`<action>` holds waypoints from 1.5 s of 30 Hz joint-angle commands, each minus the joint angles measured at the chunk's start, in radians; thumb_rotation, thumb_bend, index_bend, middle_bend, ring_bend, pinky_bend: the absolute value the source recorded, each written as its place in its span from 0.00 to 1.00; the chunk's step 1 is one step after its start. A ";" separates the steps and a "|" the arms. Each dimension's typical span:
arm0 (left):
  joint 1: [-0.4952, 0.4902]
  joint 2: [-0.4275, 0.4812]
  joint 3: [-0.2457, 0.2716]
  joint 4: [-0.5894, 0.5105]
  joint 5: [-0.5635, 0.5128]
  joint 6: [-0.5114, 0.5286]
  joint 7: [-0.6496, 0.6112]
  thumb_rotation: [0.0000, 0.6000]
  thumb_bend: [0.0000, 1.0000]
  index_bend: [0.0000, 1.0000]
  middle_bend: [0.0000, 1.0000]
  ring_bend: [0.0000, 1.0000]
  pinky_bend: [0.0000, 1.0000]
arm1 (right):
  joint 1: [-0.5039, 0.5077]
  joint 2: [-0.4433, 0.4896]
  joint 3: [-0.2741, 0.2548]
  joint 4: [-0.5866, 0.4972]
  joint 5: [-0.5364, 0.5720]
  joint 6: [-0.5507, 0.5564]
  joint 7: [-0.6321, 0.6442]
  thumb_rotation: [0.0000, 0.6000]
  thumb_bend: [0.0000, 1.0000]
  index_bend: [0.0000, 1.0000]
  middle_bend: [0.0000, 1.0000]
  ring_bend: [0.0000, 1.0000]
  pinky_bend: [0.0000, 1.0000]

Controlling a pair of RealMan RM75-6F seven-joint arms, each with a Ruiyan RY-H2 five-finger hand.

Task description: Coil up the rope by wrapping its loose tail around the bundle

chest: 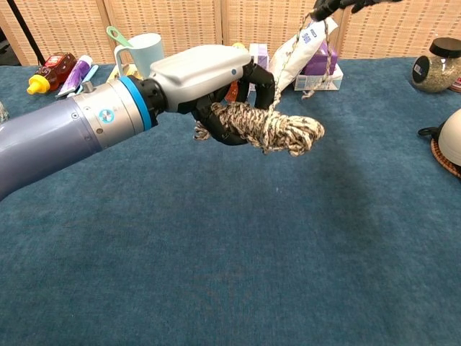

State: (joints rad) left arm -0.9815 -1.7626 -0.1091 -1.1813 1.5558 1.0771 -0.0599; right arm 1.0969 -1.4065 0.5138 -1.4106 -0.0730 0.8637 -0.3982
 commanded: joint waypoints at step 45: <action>-0.081 -0.211 -0.278 0.039 -0.423 0.050 0.627 1.00 0.60 0.54 0.49 0.52 0.70 | -0.262 0.103 -0.248 -0.642 -0.565 0.268 0.053 1.00 0.59 0.73 0.00 0.00 0.00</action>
State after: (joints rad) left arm -1.0551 -1.9649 -0.3863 -1.1507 1.1349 1.1246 0.5587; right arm 0.8458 -1.3248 0.2674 -2.0188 -0.6171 1.1155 -0.3404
